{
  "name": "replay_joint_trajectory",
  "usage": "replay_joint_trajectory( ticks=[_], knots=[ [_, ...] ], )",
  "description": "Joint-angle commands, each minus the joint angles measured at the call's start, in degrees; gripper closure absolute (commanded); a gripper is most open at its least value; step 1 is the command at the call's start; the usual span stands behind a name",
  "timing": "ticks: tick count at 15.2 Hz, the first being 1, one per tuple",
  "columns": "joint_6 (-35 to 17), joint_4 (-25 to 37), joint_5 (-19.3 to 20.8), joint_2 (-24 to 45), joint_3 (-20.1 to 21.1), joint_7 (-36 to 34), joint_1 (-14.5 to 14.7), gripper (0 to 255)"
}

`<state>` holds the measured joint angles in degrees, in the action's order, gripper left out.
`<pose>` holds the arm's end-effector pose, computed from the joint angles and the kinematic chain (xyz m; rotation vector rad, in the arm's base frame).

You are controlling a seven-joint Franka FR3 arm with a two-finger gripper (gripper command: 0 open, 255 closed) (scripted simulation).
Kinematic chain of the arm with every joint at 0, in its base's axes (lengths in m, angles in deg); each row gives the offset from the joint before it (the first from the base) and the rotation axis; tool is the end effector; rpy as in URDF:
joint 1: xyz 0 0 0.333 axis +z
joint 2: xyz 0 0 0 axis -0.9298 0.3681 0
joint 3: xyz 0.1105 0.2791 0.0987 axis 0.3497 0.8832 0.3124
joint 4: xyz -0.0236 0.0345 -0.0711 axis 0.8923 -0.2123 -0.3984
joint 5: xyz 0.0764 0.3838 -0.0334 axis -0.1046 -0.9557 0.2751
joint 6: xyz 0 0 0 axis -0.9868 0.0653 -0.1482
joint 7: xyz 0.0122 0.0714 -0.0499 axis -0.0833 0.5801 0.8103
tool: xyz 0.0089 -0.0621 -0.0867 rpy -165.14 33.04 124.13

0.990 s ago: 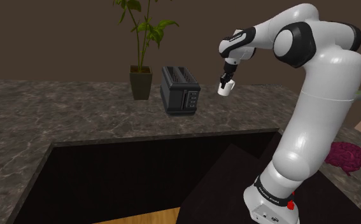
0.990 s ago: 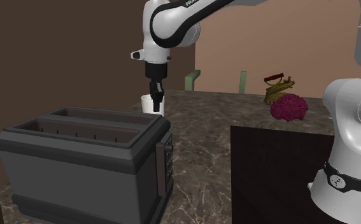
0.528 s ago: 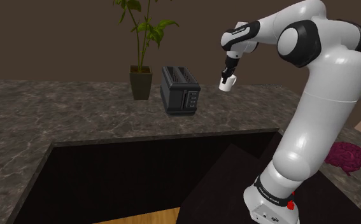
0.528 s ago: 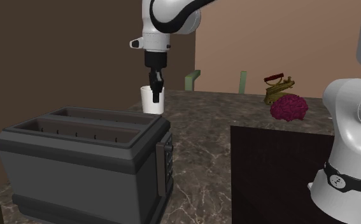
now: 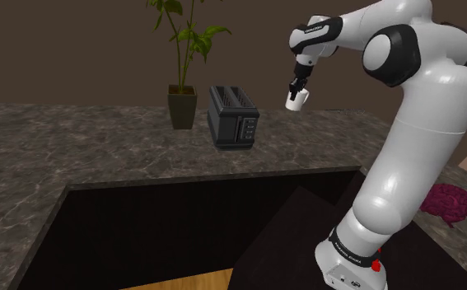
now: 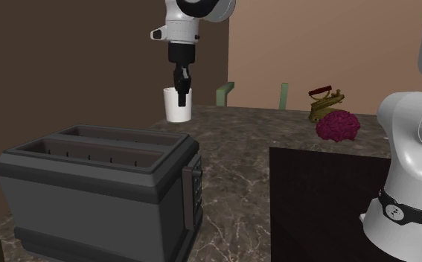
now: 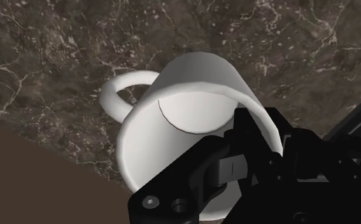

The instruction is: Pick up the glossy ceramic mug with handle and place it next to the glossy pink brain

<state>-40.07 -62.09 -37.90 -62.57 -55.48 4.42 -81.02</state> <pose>0.4603 -0.4030 0.4967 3.0888 -0.1005 0.0709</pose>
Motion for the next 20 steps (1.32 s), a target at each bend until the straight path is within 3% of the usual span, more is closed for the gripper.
replay_joint_trajectory(
  ticks=[1, 9, 20],
  knots=[
    [1.6, 1.5, 0.1, -0.1, -0.1, 0.0, -0.1, 255],
    [7.6, 7.4, 0.2, -0.2, -0.2, -0.1, -0.3, 255],
    [4.4, -12.4, 10.7, -19.9, -3.3, 3.7, -3.3, 255]
  ],
)
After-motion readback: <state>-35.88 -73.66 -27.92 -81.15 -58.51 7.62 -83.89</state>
